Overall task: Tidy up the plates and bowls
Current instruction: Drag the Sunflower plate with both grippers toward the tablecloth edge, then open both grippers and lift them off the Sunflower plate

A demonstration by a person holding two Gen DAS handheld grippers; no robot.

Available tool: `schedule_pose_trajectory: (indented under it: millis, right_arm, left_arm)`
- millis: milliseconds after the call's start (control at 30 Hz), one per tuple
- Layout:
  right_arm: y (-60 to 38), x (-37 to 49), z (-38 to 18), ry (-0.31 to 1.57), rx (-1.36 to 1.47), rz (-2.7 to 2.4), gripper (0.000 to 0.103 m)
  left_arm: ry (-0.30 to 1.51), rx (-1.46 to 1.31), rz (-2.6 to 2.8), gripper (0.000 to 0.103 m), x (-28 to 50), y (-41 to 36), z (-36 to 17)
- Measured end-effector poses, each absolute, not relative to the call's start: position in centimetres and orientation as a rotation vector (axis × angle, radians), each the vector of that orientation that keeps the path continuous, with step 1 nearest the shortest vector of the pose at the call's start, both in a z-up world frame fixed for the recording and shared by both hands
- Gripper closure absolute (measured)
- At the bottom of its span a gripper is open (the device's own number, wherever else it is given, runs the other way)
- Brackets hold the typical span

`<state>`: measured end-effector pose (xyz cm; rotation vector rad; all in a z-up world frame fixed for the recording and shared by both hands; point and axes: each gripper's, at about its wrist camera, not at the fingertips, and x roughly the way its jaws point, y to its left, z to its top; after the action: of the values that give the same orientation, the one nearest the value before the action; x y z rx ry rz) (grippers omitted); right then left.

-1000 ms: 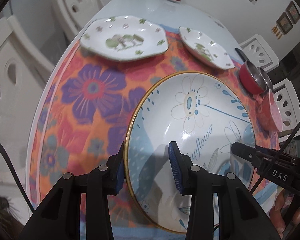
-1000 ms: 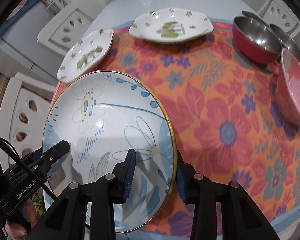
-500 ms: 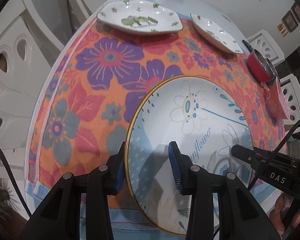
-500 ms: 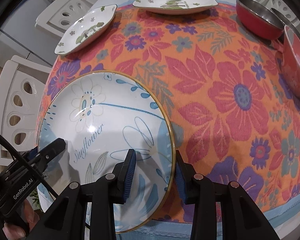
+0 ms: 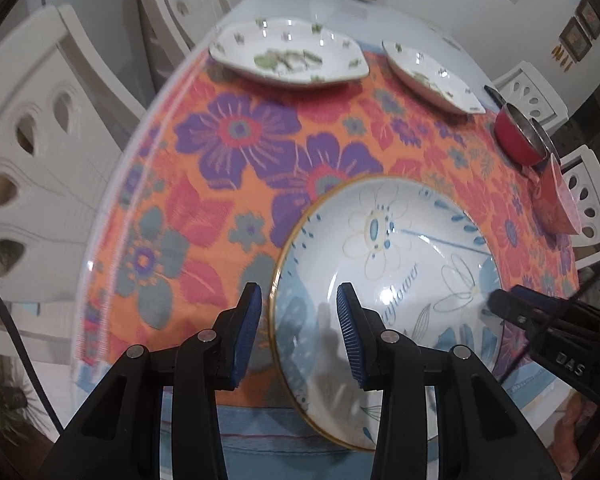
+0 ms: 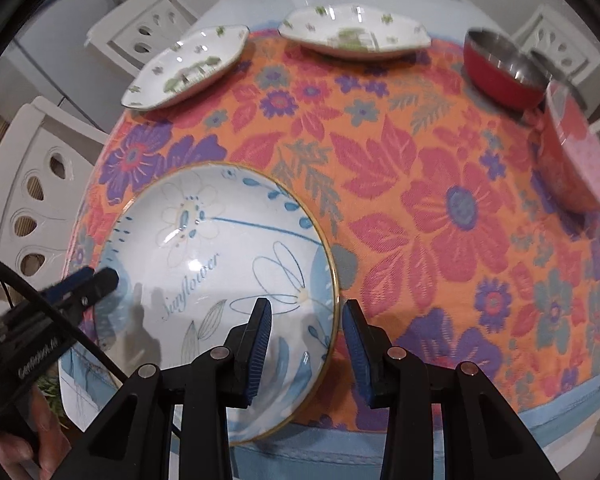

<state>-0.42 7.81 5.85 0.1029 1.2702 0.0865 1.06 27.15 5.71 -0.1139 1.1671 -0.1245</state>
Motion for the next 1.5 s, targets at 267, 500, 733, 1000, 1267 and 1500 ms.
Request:
schedule_pose_trajectory:
  millis: [267,500,733,1000,1267,1500]
  right_arm:
    - [7.2,-3.1,12.5,1.122,0.028,0.088,0.067]
    - [5.4,-7.0,18.6,1.013,0.03,0.11,0.065]
    - [3.3,-11.6,22.5,0.936,0.046,0.093,0.052]
    - [1.7,-15.1,23.7,0.919,0.134,0.103,0.05]
    - [1.3,-14.3,23.4,0.94,0.169,0.084,0.049]
    - [2.3,-9.6,22.4,0.971,0.237,0.074,0.049]
  left_arm:
    - [1.022,-0.075,-0.109,0.066,-0.4,25.1,12.2]
    - [0.909,-0.076,-0.124,0.066,-3.9,21.9,18.0]
    - [0.861,-0.119,-0.12,0.058,-8.8,19.9,21.4]
    - [0.854,-0.067,-0.037,0.046,-12.8,18.4,23.7]
    - [0.825,-0.067,-0.002,0.034,-12.6,19.0,24.7]
    - [0.843,-0.053,-0.018,0.034,-8.7,20.7,24.1]
